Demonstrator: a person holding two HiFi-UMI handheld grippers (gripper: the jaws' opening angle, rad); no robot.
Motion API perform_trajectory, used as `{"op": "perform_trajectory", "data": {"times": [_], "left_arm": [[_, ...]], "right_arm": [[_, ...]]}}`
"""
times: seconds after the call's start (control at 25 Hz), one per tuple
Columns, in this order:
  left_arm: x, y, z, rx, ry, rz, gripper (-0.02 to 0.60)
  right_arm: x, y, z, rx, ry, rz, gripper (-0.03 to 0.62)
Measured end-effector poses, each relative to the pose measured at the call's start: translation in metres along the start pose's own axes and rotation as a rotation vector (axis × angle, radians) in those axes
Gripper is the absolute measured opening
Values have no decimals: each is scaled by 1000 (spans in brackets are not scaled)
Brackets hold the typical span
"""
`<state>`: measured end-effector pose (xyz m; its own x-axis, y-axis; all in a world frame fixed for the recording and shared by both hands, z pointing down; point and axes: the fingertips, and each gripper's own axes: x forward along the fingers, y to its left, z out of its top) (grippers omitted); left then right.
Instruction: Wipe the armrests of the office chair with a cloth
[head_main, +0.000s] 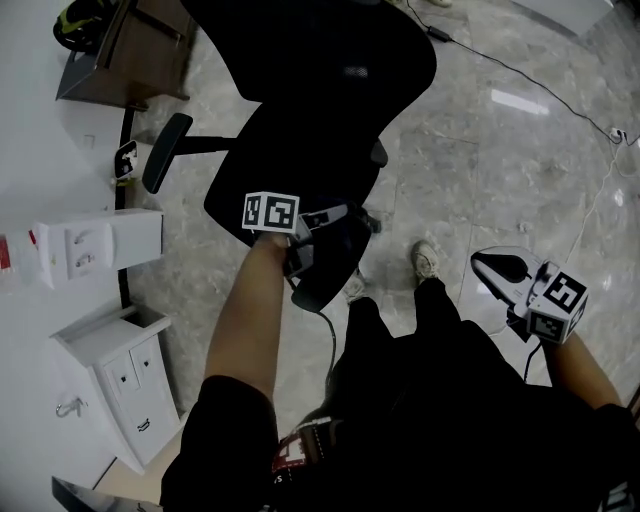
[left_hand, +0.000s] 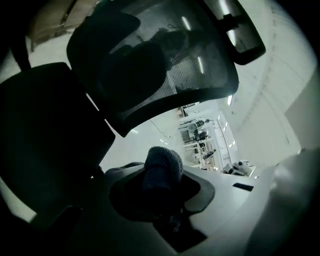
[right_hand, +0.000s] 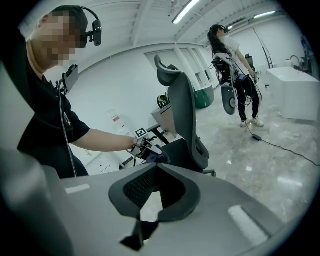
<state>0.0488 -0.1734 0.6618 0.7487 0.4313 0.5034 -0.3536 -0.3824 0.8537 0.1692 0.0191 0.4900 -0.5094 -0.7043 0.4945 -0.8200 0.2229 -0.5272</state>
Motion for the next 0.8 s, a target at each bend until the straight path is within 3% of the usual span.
{"op": "perform_trajectory", "data": {"times": [0.24,0.36,0.44,0.48,0.56,0.68,0.8], "left_arm": [[-73,27,-99,-203,31,21,86],[-122,43,-156,-347,-78,24,87],[-144,53,-195,-394,-110,36,86],[-147,55,-216,-367,-91,57,87],[-144,51,-244,-205,-68,118,86],[-128,29,-231,67,-200,203,86],[-116,24,-228,233,-250,335,86]], "right_arm": [[1,-3,6,-18,-23,25,-3],[15,4,8,-43,-11,61,-3],[24,11,9,-57,1,84,-3],[28,15,10,-64,6,94,-3],[35,24,13,-79,11,108,-3],[45,33,20,-100,22,119,-3],[55,44,21,-113,44,133,-3]]}}
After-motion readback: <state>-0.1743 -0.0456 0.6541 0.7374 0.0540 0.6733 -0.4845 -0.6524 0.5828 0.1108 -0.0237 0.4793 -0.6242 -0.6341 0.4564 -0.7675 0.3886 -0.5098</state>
